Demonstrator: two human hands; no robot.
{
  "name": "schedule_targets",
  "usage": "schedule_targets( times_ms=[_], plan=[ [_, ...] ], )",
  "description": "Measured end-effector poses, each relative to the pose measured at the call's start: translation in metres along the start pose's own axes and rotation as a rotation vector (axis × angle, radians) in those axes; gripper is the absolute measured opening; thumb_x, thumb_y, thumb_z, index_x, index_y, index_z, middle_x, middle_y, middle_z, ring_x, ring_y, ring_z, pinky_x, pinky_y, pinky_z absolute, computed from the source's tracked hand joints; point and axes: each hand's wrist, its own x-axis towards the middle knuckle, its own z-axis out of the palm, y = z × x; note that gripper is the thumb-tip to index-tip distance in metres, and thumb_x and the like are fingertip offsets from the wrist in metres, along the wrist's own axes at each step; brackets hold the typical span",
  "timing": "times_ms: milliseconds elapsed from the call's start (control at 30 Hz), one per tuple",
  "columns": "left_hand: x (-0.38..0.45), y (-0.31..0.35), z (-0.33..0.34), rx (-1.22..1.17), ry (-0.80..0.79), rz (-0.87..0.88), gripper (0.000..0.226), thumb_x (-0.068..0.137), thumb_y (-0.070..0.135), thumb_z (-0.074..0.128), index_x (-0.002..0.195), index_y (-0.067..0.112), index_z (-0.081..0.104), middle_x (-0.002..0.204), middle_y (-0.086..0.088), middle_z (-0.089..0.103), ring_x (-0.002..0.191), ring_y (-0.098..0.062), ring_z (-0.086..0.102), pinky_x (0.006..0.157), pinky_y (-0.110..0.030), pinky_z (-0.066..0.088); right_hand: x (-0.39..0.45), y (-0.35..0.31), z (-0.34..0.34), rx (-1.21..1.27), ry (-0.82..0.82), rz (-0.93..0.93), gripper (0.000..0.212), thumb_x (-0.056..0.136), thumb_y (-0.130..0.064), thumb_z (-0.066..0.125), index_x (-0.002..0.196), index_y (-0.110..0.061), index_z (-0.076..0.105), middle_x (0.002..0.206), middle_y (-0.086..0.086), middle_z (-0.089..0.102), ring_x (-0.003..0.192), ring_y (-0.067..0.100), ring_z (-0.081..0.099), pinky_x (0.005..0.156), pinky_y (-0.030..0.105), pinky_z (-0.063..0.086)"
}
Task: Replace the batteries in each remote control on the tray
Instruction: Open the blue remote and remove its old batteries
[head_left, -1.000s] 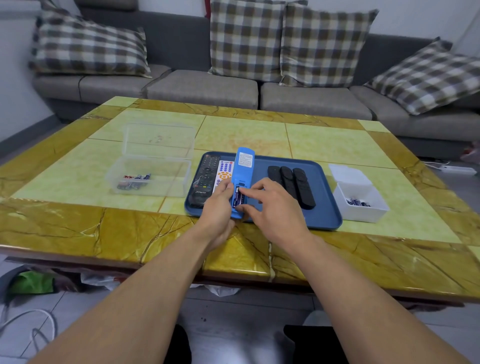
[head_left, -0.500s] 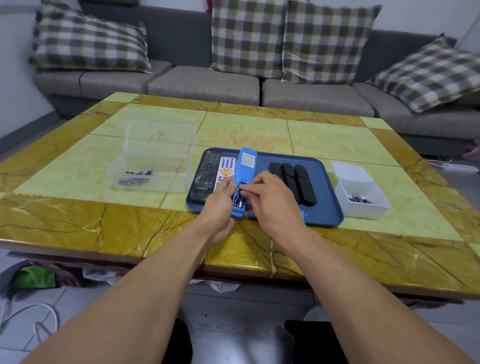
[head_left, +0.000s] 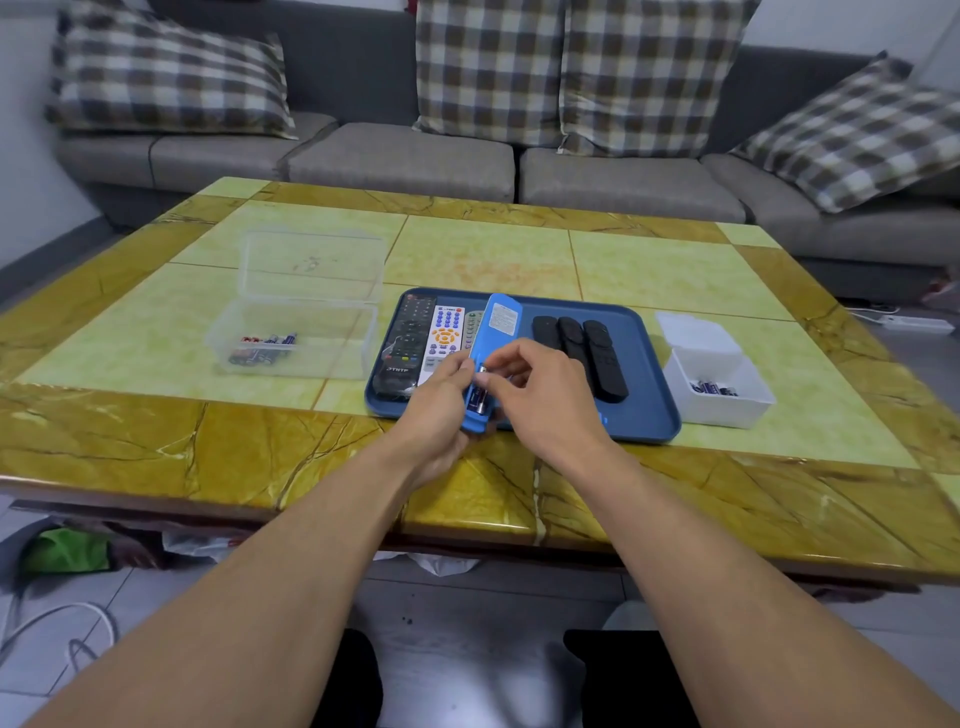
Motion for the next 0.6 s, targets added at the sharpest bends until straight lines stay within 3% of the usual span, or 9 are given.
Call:
schedule_targets(
  times_ms=[100,200,267,367,433,467,533,600],
  plan=[
    [0.002,-0.001,0.004,-0.049,0.01,-0.008,0.029,0.11,0.021,0.033,0.114,0.024,0.061,0.103,-0.006,0.072,0.101,-0.03,0.06,0.086,-0.045,0.044,-0.001,0.001,0.0,0.095,-0.027,0.081,0.016,0.084,-0.026,0.079,0.097,-0.024,0.069,0.083,-0.011,0.071,0.07,-0.004,0.062,0.062,0.007,0.048],
    [0.002,-0.002,0.005,-0.096,0.028,-0.026,0.026,0.109,0.017,0.034,0.115,0.026,0.058,0.108,-0.006,0.071,0.101,-0.026,0.066,0.097,-0.049,0.046,-0.001,0.002,0.0,0.124,-0.066,0.104,0.019,0.085,-0.024,0.078,0.102,-0.026,0.07,0.083,-0.009,0.074,0.071,-0.003,0.066,0.068,0.015,0.054],
    [0.004,-0.003,0.005,-0.088,0.018,-0.013,0.029,0.109,0.017,0.033,0.115,0.024,0.06,0.106,-0.007,0.071,0.093,-0.027,0.066,0.091,-0.047,0.047,-0.001,0.002,-0.001,0.195,-0.027,0.13,0.016,0.087,-0.02,0.075,0.102,-0.025,0.071,0.084,-0.007,0.074,0.075,0.002,0.069,0.067,0.017,0.056],
    [0.003,0.002,0.005,-0.021,0.037,0.015,0.032,0.11,0.02,0.03,0.117,0.023,0.062,0.094,-0.005,0.07,0.072,-0.024,0.064,0.066,-0.034,0.045,0.003,-0.002,-0.009,0.491,0.039,0.251,0.021,0.095,-0.006,0.058,0.105,-0.019,0.071,0.085,0.0,0.071,0.077,0.015,0.069,0.07,0.026,0.06],
    [0.003,0.003,0.004,0.026,0.047,0.016,0.031,0.11,0.024,0.032,0.122,0.021,0.06,0.09,-0.003,0.069,0.065,-0.019,0.063,0.059,-0.029,0.042,0.003,-0.004,-0.016,0.661,-0.038,0.342,0.03,0.095,0.001,0.047,0.104,-0.012,0.072,0.072,0.001,0.064,0.064,0.016,0.062,0.058,0.024,0.053],
    [0.002,0.003,0.004,0.036,0.045,0.012,0.03,0.11,0.025,0.034,0.123,0.02,0.06,0.09,-0.003,0.068,0.063,-0.017,0.063,0.058,-0.028,0.041,0.001,-0.004,-0.019,0.627,-0.103,0.34,0.032,0.094,0.002,0.045,0.101,-0.011,0.073,0.068,0.0,0.062,0.057,0.011,0.056,0.051,0.02,0.045],
    [0.002,0.002,0.003,0.031,0.032,-0.002,0.031,0.109,0.026,0.037,0.125,0.017,0.062,0.096,-0.004,0.07,0.066,-0.017,0.064,0.058,-0.028,0.041,-0.004,-0.002,-0.019,0.297,-0.21,0.205,0.032,0.094,-0.005,0.047,0.097,-0.016,0.076,0.068,-0.01,0.06,0.051,0.0,0.051,0.051,0.014,0.036],
    [0.001,0.003,0.004,-0.005,0.011,-0.015,0.033,0.109,0.026,0.037,0.126,0.017,0.063,0.104,-0.007,0.073,0.076,-0.018,0.066,0.058,-0.027,0.044,-0.006,0.002,-0.014,-0.111,-0.234,-0.014,0.026,0.093,-0.017,0.054,0.096,-0.03,0.077,0.073,-0.014,0.056,0.064,0.001,0.055,0.06,0.02,0.042]
  ],
)
